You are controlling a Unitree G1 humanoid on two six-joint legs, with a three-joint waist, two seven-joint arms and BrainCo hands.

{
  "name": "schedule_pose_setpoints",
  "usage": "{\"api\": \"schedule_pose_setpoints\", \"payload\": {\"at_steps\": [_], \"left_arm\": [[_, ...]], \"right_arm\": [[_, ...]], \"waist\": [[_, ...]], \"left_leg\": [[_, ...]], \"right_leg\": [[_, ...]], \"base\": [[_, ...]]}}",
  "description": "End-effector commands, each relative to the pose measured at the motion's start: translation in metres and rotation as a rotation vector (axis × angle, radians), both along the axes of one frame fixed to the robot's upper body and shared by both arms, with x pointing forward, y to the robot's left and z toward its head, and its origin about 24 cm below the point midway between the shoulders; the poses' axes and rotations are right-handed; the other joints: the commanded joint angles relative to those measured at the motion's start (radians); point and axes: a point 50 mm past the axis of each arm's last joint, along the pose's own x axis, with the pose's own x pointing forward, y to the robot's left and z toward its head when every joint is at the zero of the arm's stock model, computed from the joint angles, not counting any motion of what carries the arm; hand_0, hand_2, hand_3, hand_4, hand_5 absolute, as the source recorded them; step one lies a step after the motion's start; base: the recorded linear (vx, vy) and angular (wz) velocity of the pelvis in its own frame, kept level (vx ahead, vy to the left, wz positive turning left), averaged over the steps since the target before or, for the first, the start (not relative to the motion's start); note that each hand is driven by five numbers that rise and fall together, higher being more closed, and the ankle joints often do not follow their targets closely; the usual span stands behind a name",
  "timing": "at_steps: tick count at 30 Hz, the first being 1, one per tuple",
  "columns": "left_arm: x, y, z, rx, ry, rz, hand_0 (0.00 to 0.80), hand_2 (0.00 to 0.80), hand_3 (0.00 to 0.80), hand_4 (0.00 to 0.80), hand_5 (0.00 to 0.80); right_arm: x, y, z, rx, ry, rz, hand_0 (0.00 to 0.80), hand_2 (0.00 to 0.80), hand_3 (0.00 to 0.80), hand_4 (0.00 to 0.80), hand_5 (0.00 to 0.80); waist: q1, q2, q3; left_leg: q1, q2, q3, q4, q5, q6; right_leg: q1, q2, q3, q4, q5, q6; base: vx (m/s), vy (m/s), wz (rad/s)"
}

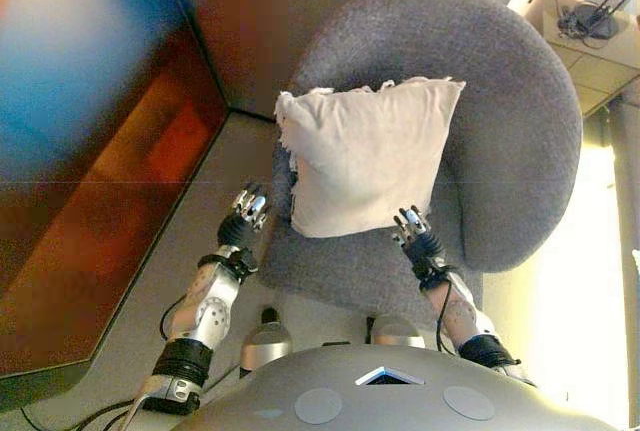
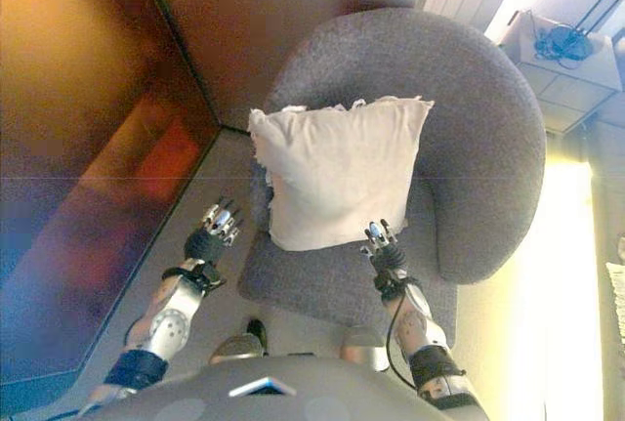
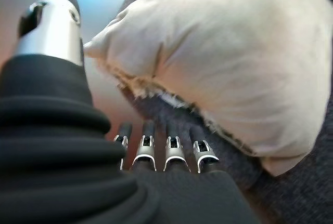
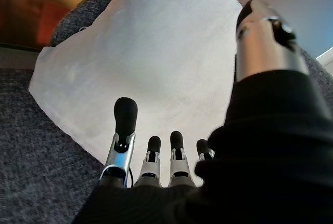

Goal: Pick up the cushion and take it to the sofa

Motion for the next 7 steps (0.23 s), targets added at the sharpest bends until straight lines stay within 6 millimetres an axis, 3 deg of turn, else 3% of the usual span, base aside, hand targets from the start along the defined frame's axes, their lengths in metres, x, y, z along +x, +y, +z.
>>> {"api": "schedule_pose_setpoints", "payload": {"at_steps": [1, 7], "left_arm": [[0.0157, -0.0100, 0.0127, -0.027, -0.109, -0.007, 0.000, 0.000, 0.000, 0.000, 0.000], [0.0148, -0.0068, 0.0145, -0.026, -0.111, -0.003, 0.000, 0.000, 0.000, 0.000, 0.000]], "right_arm": [[0.0239, -0.0024, 0.0204, -0.032, -0.137, 0.015, 0.000, 0.000, 0.000, 0.000, 0.000], [0.0235, -0.0078, 0.0217, -0.050, -0.137, -0.002, 0.000, 0.000, 0.000, 0.000, 0.000]], "waist": [[-0.004, 0.038, 0.021], [-0.001, 0.037, 0.027]], "left_leg": [[-0.022, 0.014, 0.019, 0.079, -0.047, 0.009], [-0.032, 0.013, 0.017, 0.085, -0.050, 0.011]], "right_leg": [[-0.054, -0.019, -0.061, 0.005, 0.067, 0.062], [-0.059, -0.021, -0.065, 0.007, 0.064, 0.061]], "base": [[0.000, 0.000, 0.00], [0.000, 0.000, 0.00]]}}
